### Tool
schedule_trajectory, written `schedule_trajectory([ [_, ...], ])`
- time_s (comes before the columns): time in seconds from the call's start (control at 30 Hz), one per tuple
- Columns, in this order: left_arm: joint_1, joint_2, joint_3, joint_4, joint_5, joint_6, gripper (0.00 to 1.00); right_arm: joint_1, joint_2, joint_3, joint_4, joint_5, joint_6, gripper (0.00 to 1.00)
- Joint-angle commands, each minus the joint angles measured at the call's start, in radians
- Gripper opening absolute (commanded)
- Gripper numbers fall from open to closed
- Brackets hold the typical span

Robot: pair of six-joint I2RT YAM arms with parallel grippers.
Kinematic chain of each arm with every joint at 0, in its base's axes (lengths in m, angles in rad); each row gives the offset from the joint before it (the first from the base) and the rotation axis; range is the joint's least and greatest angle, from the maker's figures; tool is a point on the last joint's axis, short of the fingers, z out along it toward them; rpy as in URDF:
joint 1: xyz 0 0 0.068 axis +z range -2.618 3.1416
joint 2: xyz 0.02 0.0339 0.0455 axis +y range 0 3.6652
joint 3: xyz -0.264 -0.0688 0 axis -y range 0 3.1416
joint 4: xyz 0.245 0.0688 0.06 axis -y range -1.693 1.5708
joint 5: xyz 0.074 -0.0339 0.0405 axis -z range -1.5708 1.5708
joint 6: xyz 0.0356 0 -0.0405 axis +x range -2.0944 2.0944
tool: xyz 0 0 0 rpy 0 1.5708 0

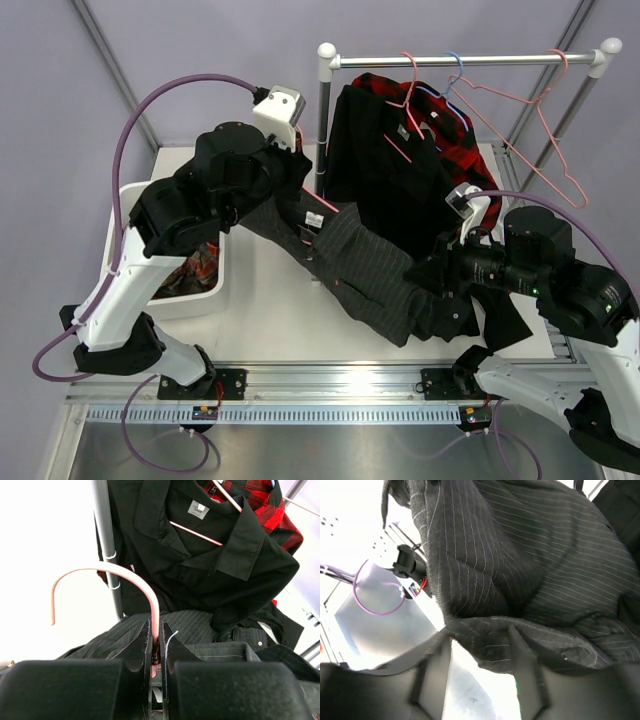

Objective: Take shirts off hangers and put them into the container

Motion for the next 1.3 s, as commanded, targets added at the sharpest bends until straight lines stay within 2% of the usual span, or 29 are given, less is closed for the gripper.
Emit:
schedule_trajectory([
  [0.0,0.005,-0.039,0.006,0.056,-0.029,0.016,0.0,0.006,0.007,-0.023,0.023,-0.021,0.002,0.36],
  [0.13,0.006,-0.038,0.003,0.064,-0.043,0.024,0.0,0.008,-0.011,-0.035,0.023,-0.029,0.02,0.19],
  [0.17,0.006,-0.038,-0.002,0.07,-0.046,0.027,0.0,0.008,-0.014,-0.041,0.021,-0.033,0.02,0.13],
  [0.2,0.008,-0.039,-0.005,0.079,-0.054,0.03,0.0,0.008,-0.017,-0.045,0.017,-0.036,0.022,0.0],
  [0.3,0.008,-0.051,-0.045,0.139,-0.091,0.048,0.0,0.008,-0.046,-0.061,0.02,-0.038,0.03,0.0],
  [0.4,0.017,-0.062,-0.095,0.223,-0.202,0.088,0.0,0.006,-0.089,-0.08,0.028,-0.012,0.059,0.0],
  [0.43,0.023,-0.062,-0.103,0.272,-0.295,0.108,0.0,0.008,-0.105,-0.084,0.026,-0.006,0.075,0.0],
  [0.53,0.086,-0.065,-0.102,0.352,-0.42,0.189,0.0,0.006,-0.164,-0.112,-0.018,0.05,0.102,0.0],
  [0.6,0.158,-0.076,-0.094,0.392,-0.444,0.241,0.0,0.006,-0.218,-0.121,-0.032,0.086,0.115,0.0],
  [0.67,0.222,-0.078,-0.082,0.406,-0.428,0.257,0.0,0.006,-0.249,-0.138,-0.055,0.111,0.137,0.0],
  [0.77,0.259,-0.074,-0.04,0.352,-0.386,0.237,0.0,0.008,-0.274,-0.185,-0.066,0.082,0.148,0.0],
  [0.97,0.259,-0.094,-0.071,0.274,-0.244,0.104,0.0,0.008,-0.235,-0.305,0.015,0.037,0.132,0.0],
  [1.07,0.265,-0.123,-0.111,0.276,-0.192,0.065,0.0,0.006,-0.22,-0.272,0.008,0.151,0.125,0.0],
  [1.1,0.27,-0.134,-0.119,0.276,-0.178,0.059,0.0,0.006,-0.256,-0.265,0.005,0.259,0.134,0.0],
  [1.17,0.281,-0.171,-0.128,0.265,-0.142,0.047,0.0,0.006,-0.325,-0.278,0.024,0.381,0.204,0.0],
  [1.2,0.281,-0.183,-0.132,0.254,-0.137,0.032,0.0,0.008,-0.393,-0.3,0.055,0.378,0.217,0.0],
  [1.27,0.281,-0.212,-0.157,0.257,-0.093,-0.005,0.0,0.006,-0.393,-0.362,0.081,0.325,0.215,0.0],
])
